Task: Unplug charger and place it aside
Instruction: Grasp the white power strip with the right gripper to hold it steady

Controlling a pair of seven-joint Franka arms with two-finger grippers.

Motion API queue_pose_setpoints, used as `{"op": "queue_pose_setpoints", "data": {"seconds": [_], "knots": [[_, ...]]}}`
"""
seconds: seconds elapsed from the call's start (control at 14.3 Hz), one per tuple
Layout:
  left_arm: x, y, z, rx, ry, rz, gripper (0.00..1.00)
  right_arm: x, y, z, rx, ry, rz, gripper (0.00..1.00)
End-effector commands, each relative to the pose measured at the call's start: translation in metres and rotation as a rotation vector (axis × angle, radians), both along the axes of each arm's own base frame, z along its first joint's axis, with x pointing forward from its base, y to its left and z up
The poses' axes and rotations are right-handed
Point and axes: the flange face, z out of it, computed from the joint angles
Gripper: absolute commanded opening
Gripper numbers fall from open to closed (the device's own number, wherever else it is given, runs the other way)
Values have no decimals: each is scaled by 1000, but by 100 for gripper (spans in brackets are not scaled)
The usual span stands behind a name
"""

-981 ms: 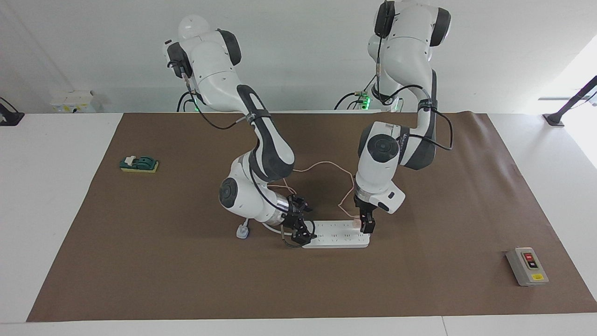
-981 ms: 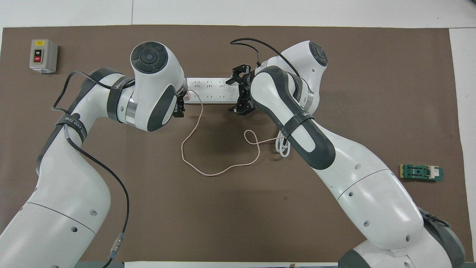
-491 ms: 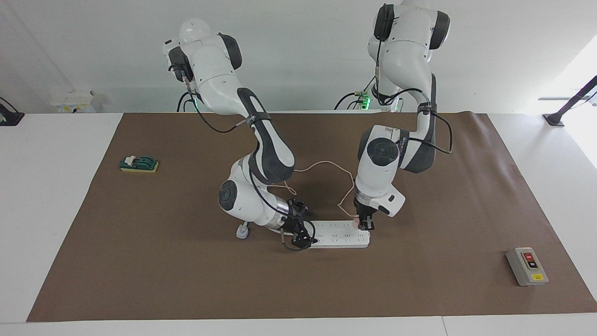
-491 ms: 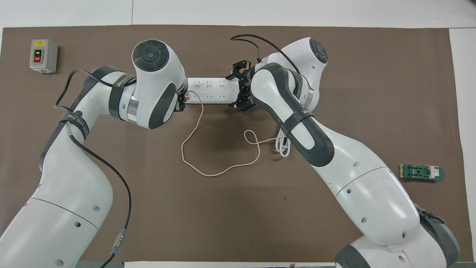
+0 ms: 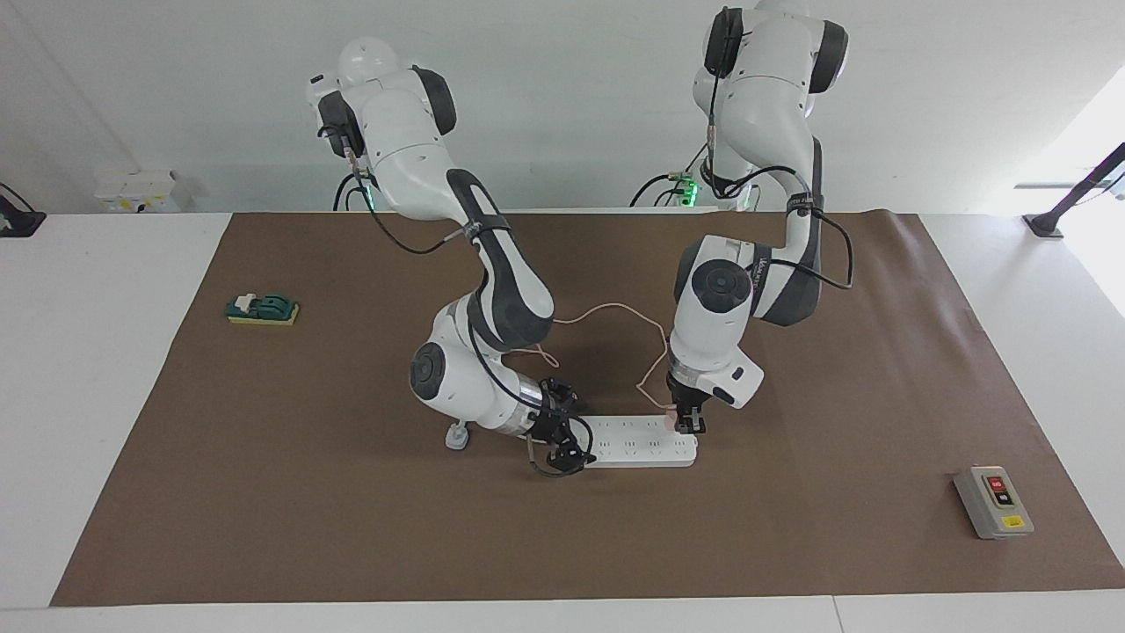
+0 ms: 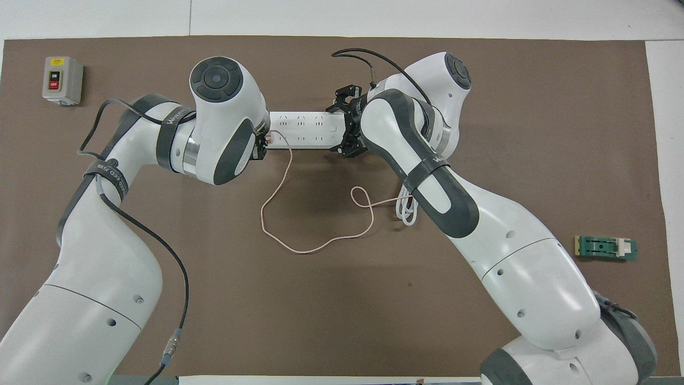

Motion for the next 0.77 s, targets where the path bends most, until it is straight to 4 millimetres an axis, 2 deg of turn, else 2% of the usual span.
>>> {"op": "queue_pose_setpoints", "data": {"seconds": [0.0,0.63,0.7], "knots": [[9,0,2,14,-21,-1,0,3,3,-9,-27,-24,38,100],[7,-3,-2,16,-17,-6,0,9,-8,-12,-31,-58,62,100],[8,-2,-2,16,-17,-6,0,11,-8,-7,-27,-69,61,100]]}}
